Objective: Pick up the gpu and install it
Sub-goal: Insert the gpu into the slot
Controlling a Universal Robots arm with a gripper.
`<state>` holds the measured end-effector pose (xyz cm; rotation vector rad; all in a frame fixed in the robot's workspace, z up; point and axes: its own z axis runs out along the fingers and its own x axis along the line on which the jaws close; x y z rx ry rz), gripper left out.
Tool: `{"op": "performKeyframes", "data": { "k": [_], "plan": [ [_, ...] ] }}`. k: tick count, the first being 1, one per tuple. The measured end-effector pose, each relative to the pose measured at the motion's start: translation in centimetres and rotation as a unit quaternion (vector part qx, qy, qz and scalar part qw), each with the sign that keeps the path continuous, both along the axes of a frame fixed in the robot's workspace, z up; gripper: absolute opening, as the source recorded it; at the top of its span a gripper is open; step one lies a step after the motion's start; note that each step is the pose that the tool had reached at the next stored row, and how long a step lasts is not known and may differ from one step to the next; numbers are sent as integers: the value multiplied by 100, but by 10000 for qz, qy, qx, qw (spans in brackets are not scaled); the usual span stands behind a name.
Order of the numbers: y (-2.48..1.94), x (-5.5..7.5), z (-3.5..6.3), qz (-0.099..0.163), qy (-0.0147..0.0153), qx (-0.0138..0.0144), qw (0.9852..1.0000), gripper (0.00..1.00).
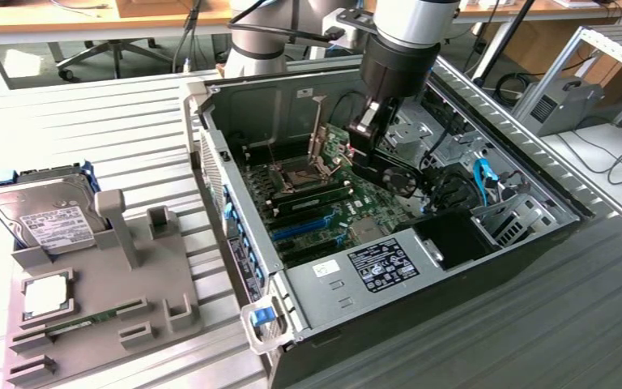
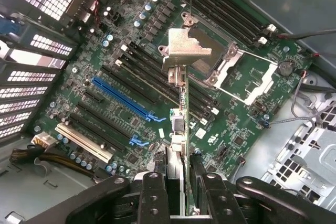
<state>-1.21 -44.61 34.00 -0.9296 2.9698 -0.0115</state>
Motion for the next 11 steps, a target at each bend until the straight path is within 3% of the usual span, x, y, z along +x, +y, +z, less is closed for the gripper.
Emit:
{"op": "performKeyframes", "data": {
  "k": [11],
  "plan": [
    [0,0,0,203,0,0,9998,29]
  ]
}}
